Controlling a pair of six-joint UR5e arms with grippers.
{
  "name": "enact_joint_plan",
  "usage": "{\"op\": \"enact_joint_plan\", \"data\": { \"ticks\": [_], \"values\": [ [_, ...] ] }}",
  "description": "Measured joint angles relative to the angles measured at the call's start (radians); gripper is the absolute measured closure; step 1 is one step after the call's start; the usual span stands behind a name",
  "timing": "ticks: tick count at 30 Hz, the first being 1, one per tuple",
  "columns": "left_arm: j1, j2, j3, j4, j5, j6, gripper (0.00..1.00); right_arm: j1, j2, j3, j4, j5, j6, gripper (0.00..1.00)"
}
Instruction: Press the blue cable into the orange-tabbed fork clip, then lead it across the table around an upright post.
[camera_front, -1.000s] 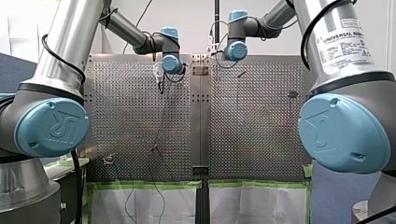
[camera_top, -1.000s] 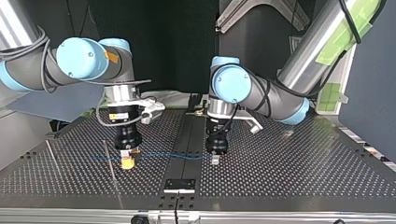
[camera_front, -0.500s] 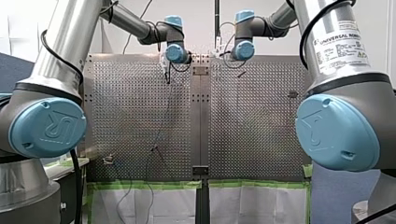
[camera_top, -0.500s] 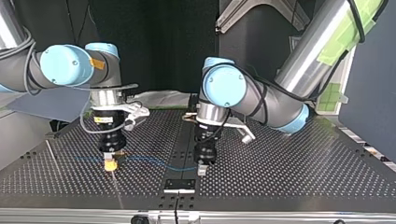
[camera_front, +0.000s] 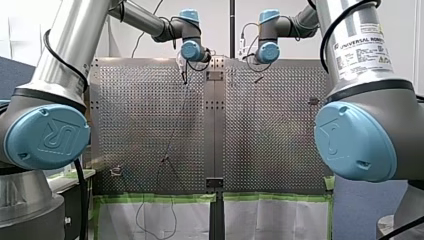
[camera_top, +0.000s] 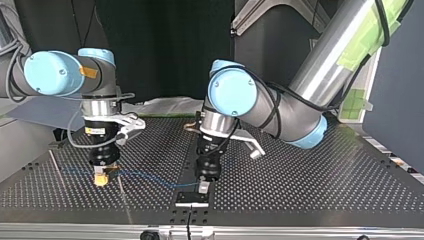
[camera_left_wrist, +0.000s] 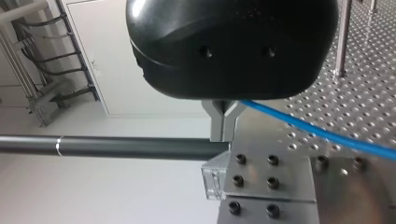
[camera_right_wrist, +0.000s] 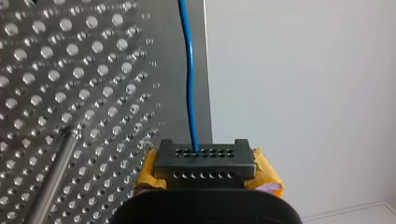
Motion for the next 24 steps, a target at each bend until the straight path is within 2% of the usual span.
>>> {"op": "enact_joint_plan", "data": {
  "ticks": [16,24],
  "values": [
    [-0.050,-0.115,0.134,-0.113,0.040,-0.015,1.00,-0.056,-0.001,0.000,0.010,0.000,0.003,1.00],
    [-0.079,-0.144,0.204,-0.137,0.042,-0.035,1.00,-0.089,-0.001,0.000,0.031,-0.007,0.004,1.00]
  ]
}}
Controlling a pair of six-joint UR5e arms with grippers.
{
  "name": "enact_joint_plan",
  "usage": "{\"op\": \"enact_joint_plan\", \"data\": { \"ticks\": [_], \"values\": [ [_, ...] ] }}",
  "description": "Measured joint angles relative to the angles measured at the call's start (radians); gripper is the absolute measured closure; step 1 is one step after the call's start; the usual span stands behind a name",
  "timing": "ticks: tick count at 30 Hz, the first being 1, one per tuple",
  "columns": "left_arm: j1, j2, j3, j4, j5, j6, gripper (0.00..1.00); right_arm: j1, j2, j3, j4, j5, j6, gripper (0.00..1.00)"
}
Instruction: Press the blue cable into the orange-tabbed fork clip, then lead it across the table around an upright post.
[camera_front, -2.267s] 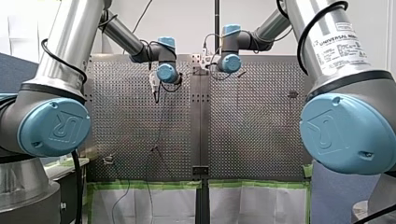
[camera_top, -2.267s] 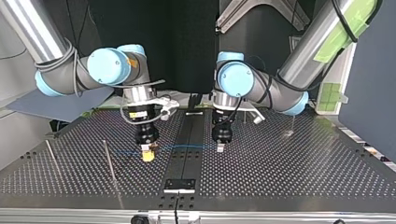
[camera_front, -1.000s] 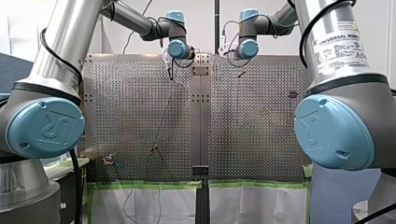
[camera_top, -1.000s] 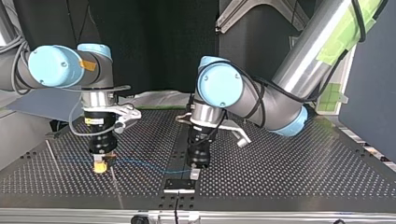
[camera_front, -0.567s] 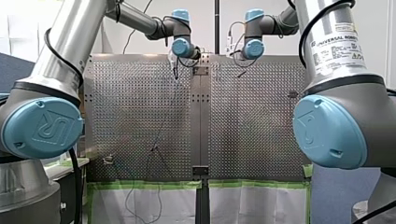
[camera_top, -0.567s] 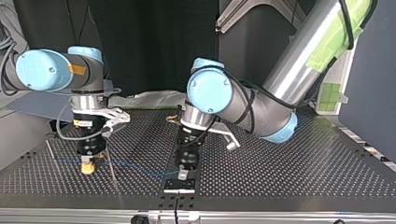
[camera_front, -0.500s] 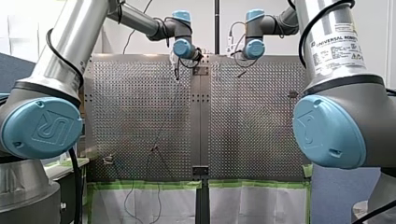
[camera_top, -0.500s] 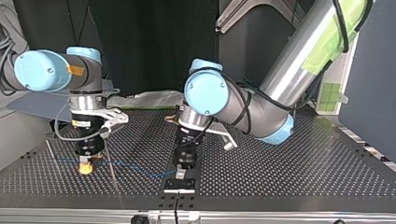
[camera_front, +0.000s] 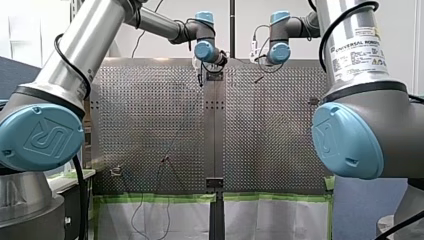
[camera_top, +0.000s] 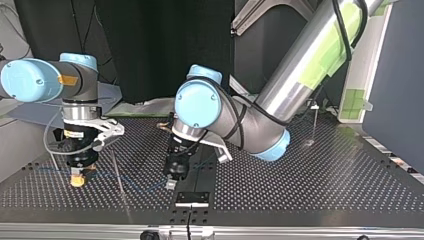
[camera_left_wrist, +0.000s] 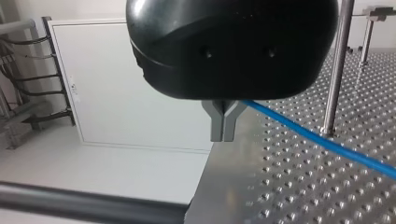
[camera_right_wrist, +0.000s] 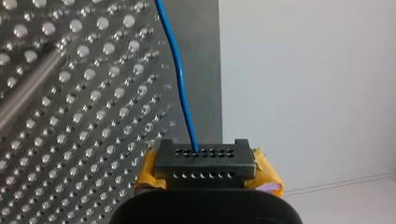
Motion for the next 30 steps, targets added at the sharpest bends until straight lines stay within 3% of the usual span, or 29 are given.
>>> {"op": "enact_joint_plan", "data": {
  "ticks": [10,19,30],
  "values": [
    [-0.028,-0.075,0.093,-0.020,-0.008,-0.004,1.00,-0.045,0.001,0.000,0.035,-0.030,0.001,1.00],
    [-0.053,-0.137,0.167,-0.022,-0.008,-0.004,1.00,-0.086,0.003,-0.003,0.036,-0.054,0.021,1.00],
    [-0.060,-0.158,0.178,-0.019,-0.003,-0.024,1.00,-0.140,0.014,-0.004,0.034,-0.080,0.048,1.00]
  ]
}}
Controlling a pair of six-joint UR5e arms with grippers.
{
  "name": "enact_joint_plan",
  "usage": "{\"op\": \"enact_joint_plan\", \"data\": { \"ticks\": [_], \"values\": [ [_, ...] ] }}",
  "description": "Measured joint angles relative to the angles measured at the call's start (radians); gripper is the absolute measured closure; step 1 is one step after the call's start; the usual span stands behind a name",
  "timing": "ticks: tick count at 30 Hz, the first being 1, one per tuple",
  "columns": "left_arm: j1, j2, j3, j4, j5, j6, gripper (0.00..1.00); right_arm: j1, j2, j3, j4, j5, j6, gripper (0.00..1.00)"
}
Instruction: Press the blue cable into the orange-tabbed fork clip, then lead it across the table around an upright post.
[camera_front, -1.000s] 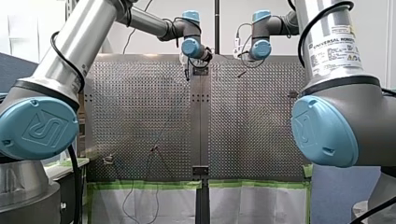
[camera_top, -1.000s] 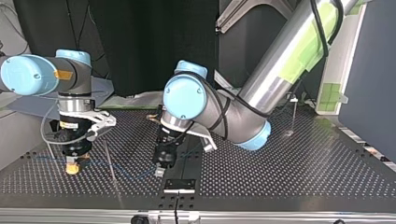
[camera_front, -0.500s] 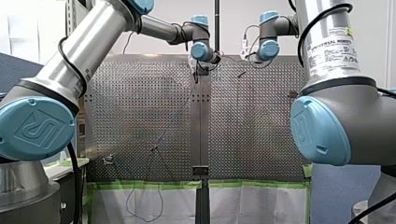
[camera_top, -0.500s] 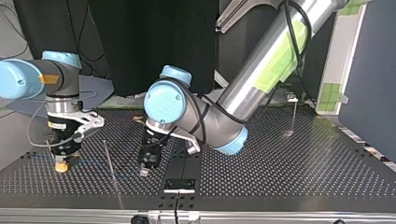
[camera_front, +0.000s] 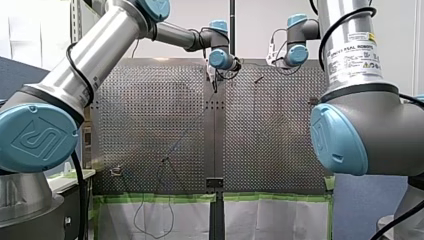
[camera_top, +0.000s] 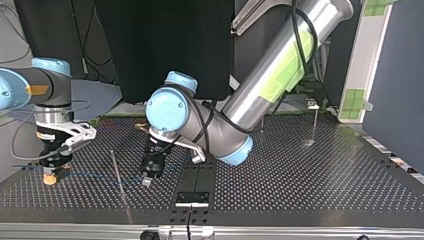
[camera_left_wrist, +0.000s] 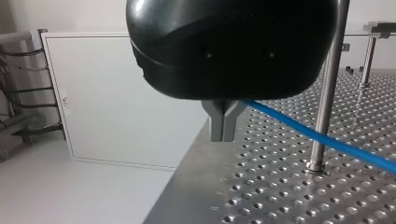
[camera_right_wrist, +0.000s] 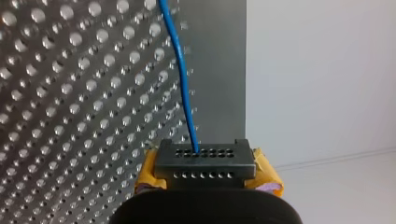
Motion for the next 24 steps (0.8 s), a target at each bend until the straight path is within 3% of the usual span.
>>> {"op": "enact_joint_plan", "data": {
  "ticks": [14,24],
  "values": [
    [-0.002,-0.103,0.037,-0.011,0.020,-0.005,1.00,-0.049,0.025,0.002,0.000,-0.014,0.012,1.00],
    [0.002,-0.116,0.035,-0.010,0.019,-0.006,1.00,-0.064,0.057,0.005,-0.001,-0.032,0.024,1.00]
  ]
}}
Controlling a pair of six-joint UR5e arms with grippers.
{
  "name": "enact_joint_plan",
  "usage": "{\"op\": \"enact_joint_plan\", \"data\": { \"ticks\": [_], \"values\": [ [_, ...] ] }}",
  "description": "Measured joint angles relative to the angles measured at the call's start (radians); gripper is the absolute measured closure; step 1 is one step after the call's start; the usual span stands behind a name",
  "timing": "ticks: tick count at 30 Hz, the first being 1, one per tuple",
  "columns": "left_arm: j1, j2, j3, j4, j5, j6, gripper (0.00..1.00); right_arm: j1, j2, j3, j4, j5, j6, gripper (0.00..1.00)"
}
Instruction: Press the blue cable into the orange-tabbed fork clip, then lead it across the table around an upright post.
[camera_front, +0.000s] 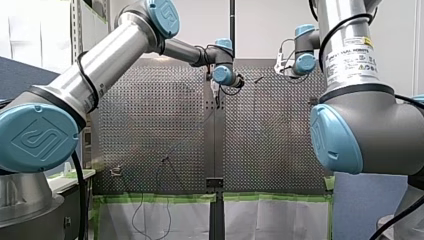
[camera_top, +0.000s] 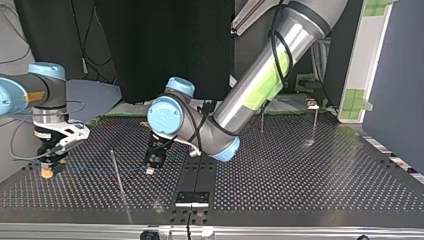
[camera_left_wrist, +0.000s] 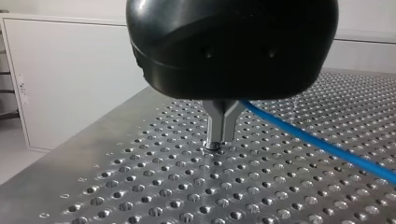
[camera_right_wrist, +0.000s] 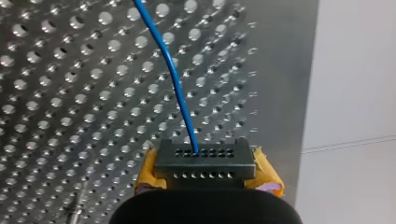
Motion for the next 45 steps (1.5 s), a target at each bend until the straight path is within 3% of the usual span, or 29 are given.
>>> {"op": "enact_joint_plan", "data": {
  "ticks": [16,18,19,20,22,30,31,32,33,34,35,36,37,38,43,45],
  "values": [
    [-0.006,-0.043,-0.024,0.016,-0.005,0.002,1.00,0.008,0.039,0.067,-0.022,-0.002,-0.002,1.00],
    [-0.007,-0.043,-0.024,0.020,-0.005,0.005,0.97,0.011,0.039,0.079,-0.032,-0.002,-0.003,1.00],
    [-0.008,-0.043,-0.024,0.023,-0.005,0.009,0.83,0.014,0.040,0.088,-0.041,-0.002,-0.003,1.00],
    [-0.008,-0.043,-0.024,0.026,-0.005,0.012,0.75,0.016,0.040,0.096,-0.048,-0.002,-0.002,1.00],
    [-0.010,-0.043,-0.026,0.032,-0.006,0.016,0.70,0.020,0.042,0.114,-0.066,-0.002,0.000,1.00],
    [-0.014,-0.043,-0.037,0.039,-0.020,0.027,0.70,0.030,0.065,0.155,-0.135,-0.002,0.001,1.00],
    [-0.014,-0.043,-0.038,0.040,-0.022,0.029,0.66,0.031,0.073,0.156,-0.139,-0.002,0.001,1.00],
    [-0.014,-0.043,-0.039,0.040,-0.023,0.031,0.56,0.031,0.079,0.156,-0.140,-0.002,0.000,1.00],
    [-0.013,-0.043,-0.041,0.040,-0.025,0.032,0.56,0.031,0.085,0.157,-0.142,-0.002,-0.001,1.00],
    [-0.013,-0.043,-0.042,0.041,-0.028,0.033,0.46,0.031,0.094,0.159,-0.144,0.000,-0.002,1.00],
    [-0.013,-0.043,-0.044,0.041,-0.030,0.034,0.28,0.030,0.100,0.161,-0.147,0.001,-0.003,1.00],
    [-0.013,-0.043,-0.045,0.042,-0.031,0.034,0.28,0.030,0.105,0.164,-0.149,0.002,-0.004,1.00],
    [-0.012,-0.043,-0.048,0.042,-0.033,0.034,0.10,0.028,0.110,0.168,-0.155,0.002,-0.005,1.00],
    [-0.011,-0.043,-0.050,0.042,-0.034,0.034,0.05,0.027,0.113,0.172,-0.160,0.003,-0.005,1.00],
    [-0.009,-0.043,-0.057,0.043,-0.046,0.035,0.05,0.022,0.127,0.204,-0.197,0.004,-0.003,1.00],
    [-0.009,-0.043,-0.057,0.043,-0.049,0.035,0.00,0.021,0.135,0.215,-0.210,0.004,-0.004,1.00]
  ]
}}
